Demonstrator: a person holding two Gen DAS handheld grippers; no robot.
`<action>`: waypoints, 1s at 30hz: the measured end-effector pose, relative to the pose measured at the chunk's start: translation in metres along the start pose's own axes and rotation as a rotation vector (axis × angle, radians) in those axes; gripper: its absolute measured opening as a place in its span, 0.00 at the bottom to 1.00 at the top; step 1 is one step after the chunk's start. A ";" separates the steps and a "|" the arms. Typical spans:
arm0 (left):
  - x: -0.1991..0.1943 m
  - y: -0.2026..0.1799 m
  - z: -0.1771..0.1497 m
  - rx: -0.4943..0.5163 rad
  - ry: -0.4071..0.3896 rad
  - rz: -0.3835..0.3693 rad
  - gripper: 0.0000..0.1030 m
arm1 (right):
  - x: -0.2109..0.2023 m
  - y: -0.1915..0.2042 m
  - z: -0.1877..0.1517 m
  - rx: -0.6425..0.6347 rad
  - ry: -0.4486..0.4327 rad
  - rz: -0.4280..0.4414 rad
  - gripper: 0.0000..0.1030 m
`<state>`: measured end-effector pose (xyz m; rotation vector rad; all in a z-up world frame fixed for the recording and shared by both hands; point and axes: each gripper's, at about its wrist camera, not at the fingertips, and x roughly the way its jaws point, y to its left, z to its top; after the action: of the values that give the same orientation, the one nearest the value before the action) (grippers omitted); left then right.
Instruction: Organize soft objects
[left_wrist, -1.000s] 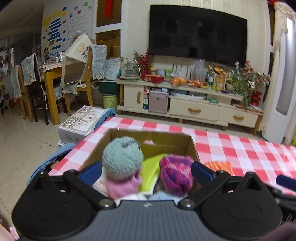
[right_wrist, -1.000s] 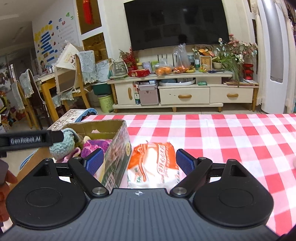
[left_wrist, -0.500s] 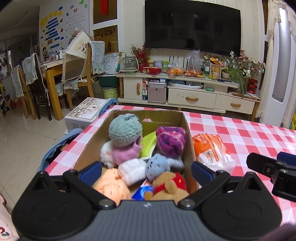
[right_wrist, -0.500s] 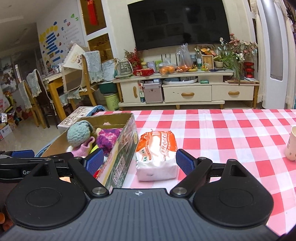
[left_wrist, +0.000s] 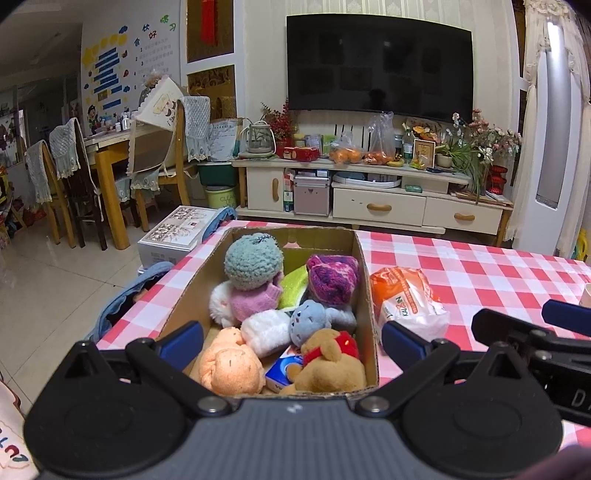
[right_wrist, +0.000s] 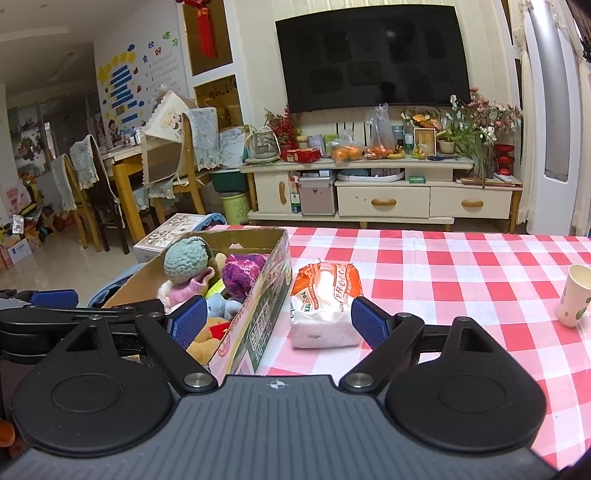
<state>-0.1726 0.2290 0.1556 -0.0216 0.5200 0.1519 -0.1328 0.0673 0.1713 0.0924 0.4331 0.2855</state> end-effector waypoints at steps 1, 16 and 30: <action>-0.002 0.000 -0.001 -0.002 -0.002 0.000 0.99 | -0.001 0.000 0.000 -0.001 -0.001 0.000 1.00; -0.019 -0.001 -0.005 -0.003 -0.037 0.008 0.99 | -0.015 0.000 -0.004 -0.021 -0.042 -0.016 1.00; -0.019 0.000 -0.007 -0.009 -0.042 0.011 0.99 | -0.014 -0.002 -0.007 -0.024 -0.050 -0.017 1.00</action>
<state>-0.1921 0.2264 0.1592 -0.0238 0.4771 0.1649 -0.1474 0.0620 0.1703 0.0718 0.3804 0.2708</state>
